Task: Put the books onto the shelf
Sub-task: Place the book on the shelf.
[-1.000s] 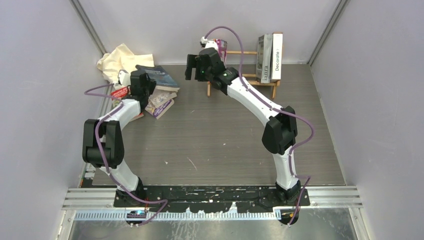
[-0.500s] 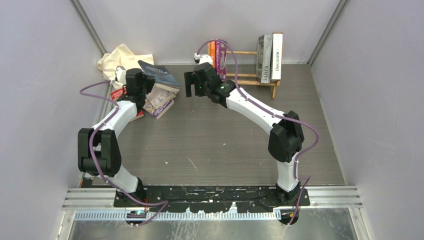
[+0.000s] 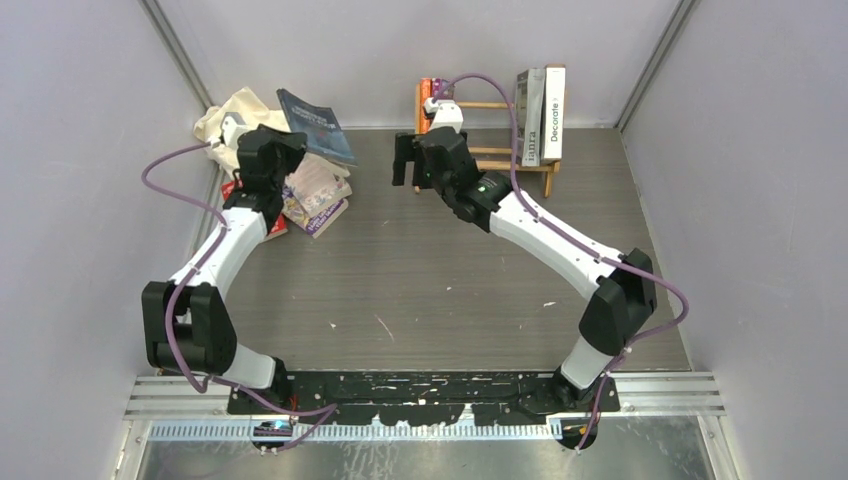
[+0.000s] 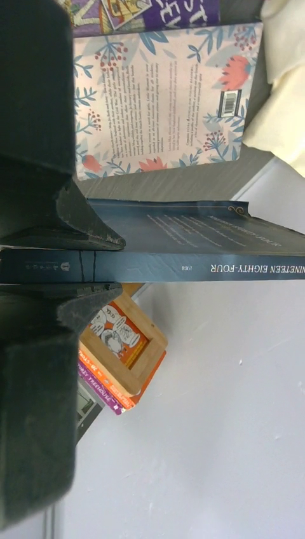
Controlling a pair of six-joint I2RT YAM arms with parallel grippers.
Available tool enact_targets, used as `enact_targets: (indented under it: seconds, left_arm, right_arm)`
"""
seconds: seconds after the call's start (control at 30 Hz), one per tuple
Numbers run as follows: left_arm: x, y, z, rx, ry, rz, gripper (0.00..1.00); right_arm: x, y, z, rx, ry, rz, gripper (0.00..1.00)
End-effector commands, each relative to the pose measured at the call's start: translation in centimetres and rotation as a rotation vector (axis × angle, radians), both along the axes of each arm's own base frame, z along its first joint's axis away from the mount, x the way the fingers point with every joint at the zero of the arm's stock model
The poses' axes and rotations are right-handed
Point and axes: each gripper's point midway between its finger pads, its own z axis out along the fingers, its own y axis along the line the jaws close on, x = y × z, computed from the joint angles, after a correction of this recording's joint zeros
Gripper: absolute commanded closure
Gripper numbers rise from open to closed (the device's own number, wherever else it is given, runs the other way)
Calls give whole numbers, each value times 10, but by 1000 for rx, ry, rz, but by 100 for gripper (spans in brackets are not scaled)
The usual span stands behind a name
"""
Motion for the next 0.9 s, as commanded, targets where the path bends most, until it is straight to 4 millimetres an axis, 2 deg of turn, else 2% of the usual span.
enact_targets:
  seconds: [0.0, 0.2, 0.37, 0.63, 0.73, 0.87]
  left_arm:
    - [-12, -13, 133, 17, -377, -42, 100]
    - [-20, -37, 169, 50, -449, -100, 100]
    - [-30, -76, 203, 95, -522, -176, 100]
    - [-47, -129, 254, 165, -635, -256, 100]
    - [-50, -152, 266, 183, -665, -290, 100]
    - [-47, -183, 270, 203, -681, -320, 100]
  right_arm:
    - [-3, -19, 37, 93, -82, -55, 5]
    - [-4, -45, 52, 141, -98, -105, 5]
    - [-2, -86, 61, 213, -102, -186, 4]
    - [-13, -135, 74, 233, -144, -281, 4]
    - [-17, -155, 80, 240, -164, -326, 4]
    - [-22, -182, 89, 258, -191, -393, 4]
